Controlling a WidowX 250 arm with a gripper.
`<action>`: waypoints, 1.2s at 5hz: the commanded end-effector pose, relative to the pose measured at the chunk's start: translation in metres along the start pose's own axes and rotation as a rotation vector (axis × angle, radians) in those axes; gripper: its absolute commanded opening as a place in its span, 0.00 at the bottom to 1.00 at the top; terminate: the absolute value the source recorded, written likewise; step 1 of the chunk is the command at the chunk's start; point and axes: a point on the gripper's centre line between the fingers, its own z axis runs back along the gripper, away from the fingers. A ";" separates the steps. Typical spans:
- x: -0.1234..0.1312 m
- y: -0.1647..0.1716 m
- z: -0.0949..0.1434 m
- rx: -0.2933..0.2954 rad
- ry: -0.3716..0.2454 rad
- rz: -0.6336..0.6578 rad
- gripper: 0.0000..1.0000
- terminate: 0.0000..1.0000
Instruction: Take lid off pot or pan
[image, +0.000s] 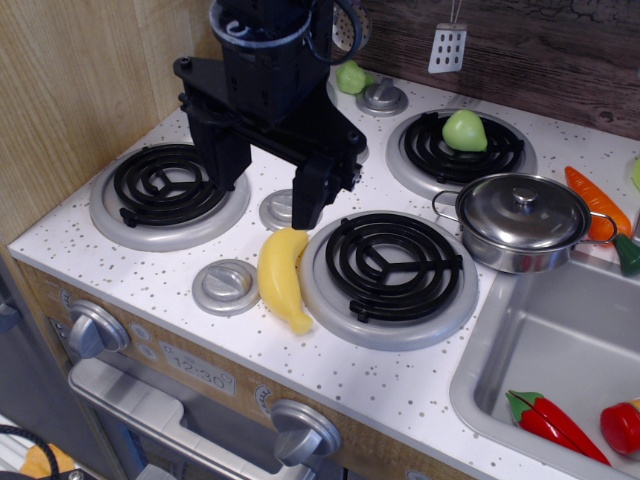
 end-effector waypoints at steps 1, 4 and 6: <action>0.000 0.000 0.000 0.000 0.000 0.000 1.00 0.00; 0.107 -0.058 -0.012 -0.170 -0.074 -0.107 1.00 0.00; 0.158 -0.091 -0.045 -0.279 -0.172 -0.196 1.00 0.00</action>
